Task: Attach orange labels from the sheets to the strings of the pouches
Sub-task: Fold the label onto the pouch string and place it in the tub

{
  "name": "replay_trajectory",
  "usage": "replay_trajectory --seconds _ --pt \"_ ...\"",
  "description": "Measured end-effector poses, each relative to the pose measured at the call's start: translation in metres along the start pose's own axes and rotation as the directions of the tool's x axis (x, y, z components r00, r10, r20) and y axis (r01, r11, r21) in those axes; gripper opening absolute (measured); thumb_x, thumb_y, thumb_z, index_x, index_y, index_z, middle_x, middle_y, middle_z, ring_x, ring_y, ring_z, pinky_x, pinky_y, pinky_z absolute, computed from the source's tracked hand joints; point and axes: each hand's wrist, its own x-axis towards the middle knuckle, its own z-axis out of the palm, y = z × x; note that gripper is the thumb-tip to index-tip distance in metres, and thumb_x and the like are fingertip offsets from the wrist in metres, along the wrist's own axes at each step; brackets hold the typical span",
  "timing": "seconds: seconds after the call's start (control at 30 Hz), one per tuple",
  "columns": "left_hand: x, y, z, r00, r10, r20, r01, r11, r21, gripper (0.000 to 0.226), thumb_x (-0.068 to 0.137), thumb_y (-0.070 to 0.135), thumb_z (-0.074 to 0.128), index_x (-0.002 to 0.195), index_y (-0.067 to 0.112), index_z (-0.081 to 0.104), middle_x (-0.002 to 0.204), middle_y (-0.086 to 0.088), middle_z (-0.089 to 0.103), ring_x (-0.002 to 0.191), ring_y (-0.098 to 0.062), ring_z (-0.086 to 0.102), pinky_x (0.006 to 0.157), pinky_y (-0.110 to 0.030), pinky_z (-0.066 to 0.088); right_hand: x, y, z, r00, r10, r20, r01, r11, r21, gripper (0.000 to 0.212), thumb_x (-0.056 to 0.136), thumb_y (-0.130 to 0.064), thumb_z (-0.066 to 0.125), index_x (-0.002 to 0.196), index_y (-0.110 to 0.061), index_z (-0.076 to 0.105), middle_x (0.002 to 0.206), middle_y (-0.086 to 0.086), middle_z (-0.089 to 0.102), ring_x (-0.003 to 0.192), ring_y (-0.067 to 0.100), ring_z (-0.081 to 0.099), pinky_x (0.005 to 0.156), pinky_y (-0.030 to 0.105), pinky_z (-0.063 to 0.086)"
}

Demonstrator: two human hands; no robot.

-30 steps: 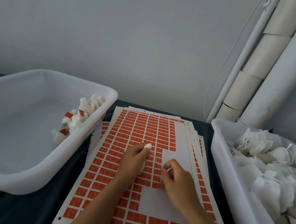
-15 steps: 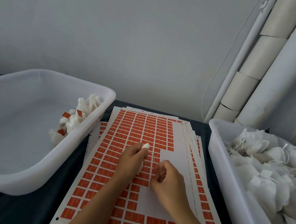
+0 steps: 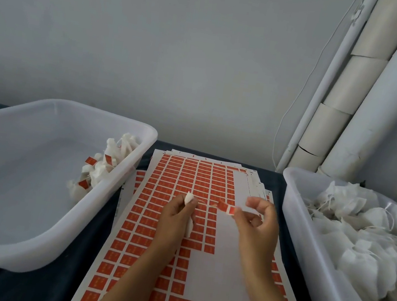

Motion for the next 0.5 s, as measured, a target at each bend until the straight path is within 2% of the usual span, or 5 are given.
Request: replay_trajectory --seconds 0.07,0.17,0.3,0.4,0.5 --pt "0.0 0.002 -0.001 1.0 -0.021 -0.011 0.021 1.0 -0.01 0.02 0.095 0.032 0.05 0.085 0.02 0.062 0.073 0.011 0.072 0.068 -0.004 0.07 0.051 -0.011 0.048 0.011 -0.002 0.002 0.997 0.081 -0.017 -0.079 0.994 0.08 0.023 0.083 -0.021 0.069 0.101 -0.029 0.057 0.102 -0.013 0.063 0.086 0.006 0.063 0.067 0.016 0.051" --pt "0.0 0.004 -0.001 0.999 -0.025 -0.042 0.025 1.0 0.012 0.021 0.094 0.03 0.054 0.082 0.016 0.064 0.064 0.013 0.068 0.057 0.001 0.065 0.047 -0.008 0.045 0.018 -0.002 0.005 0.984 0.181 0.009 -0.179 0.964 0.197 0.022 0.08 -0.022 0.073 0.098 -0.029 0.062 0.098 -0.009 0.068 0.089 0.009 0.066 0.08 0.028 0.055" --pt "-0.001 0.004 0.001 1.0 0.001 -0.027 0.001 0.999 0.051 0.018 0.091 0.026 0.06 0.078 0.014 0.066 0.059 0.01 0.065 0.051 -0.003 0.06 0.048 -0.009 0.046 0.012 0.005 0.012 0.972 0.226 0.056 -0.233 0.949 0.212 0.021 0.075 -0.022 0.076 0.093 -0.027 0.067 0.087 -0.015 0.071 0.081 0.004 0.068 0.075 0.024 0.057" --pt "-0.003 0.004 0.002 0.999 0.033 -0.004 -0.032 0.998 0.062 0.019 0.089 0.023 0.062 0.075 0.012 0.066 0.057 0.008 0.064 0.049 -0.003 0.058 0.048 -0.01 0.046 0.006 0.007 0.013 0.972 0.218 0.089 -0.234 0.938 0.254 0.022 0.074 -0.019 0.076 0.094 -0.024 0.068 0.088 -0.011 0.072 0.085 0.01 0.07 0.073 0.026 0.058" --pt "-0.004 0.003 0.004 0.997 0.078 0.002 -0.078 0.992 0.096 0.021 0.088 0.023 0.064 0.074 0.008 0.066 0.055 0.006 0.061 0.047 -0.003 0.055 0.049 -0.009 0.046 0.002 0.007 0.013 0.975 0.189 0.118 -0.217 0.927 0.307 0.02 0.074 -0.019 0.075 0.093 -0.021 0.069 0.087 -0.009 0.073 0.082 0.012 0.07 0.068 0.022 0.057"
